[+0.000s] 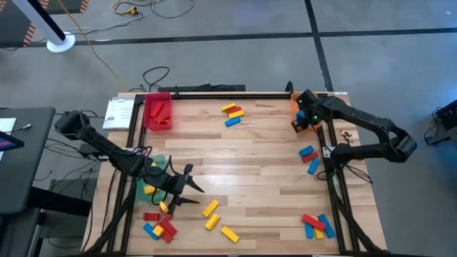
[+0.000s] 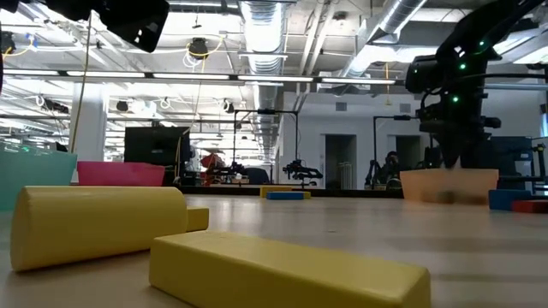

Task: Sort blocks
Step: Put the red block into the red bin

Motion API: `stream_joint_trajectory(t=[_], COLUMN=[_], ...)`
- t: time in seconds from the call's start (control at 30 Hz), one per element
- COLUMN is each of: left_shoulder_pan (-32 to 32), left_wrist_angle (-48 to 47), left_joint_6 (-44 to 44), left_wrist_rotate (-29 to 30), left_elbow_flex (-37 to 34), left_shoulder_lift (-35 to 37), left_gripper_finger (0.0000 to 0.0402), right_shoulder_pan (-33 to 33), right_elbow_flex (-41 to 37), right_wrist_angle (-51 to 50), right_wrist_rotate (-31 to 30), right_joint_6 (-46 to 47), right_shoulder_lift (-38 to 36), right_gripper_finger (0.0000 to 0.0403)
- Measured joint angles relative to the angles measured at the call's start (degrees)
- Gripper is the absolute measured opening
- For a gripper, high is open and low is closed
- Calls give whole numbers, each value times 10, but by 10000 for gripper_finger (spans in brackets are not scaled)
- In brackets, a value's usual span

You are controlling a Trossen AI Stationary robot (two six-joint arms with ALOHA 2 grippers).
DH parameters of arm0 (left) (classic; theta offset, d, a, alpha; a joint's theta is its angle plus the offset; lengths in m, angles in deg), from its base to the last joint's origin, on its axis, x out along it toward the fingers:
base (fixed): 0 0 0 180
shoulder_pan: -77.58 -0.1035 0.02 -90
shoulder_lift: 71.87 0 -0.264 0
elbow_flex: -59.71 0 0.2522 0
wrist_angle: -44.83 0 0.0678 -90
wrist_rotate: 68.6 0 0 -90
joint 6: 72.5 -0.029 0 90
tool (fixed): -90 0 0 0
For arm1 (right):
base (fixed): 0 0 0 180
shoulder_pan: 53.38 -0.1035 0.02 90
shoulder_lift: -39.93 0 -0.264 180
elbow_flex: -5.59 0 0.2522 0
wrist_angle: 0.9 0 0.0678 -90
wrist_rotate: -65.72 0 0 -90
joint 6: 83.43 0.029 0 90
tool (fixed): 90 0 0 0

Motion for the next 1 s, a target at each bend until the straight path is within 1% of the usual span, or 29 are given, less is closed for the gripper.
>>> stream_joint_trajectory(t=[0.27,0.47,0.67,0.87,1.0], left_shoulder_pan=[0,0,0,0,0], left_wrist_angle=[0,-3,-3,-20,-44], left_joint_6=[6,9,17,42,70], left_wrist_rotate=[0,0,0,-1,-27], left_elbow_flex=[0,0,0,0,0], left_shoulder_lift=[0,0,0,0,0], left_gripper_finger=[187,187,187,187,187], right_shoulder_pan=[-2,-36,-99,-184,-248], right_elbow_flex=[0,0,0,0,0], right_wrist_angle=[28,35,38,52,62], right_wrist_rotate=[0,-1,-1,0,0], right_joint_6=[0,1,20,42,53], right_shoulder_lift=[-72,-142,-192,-216,-218], right_gripper_finger=[255,255,255,255,255])
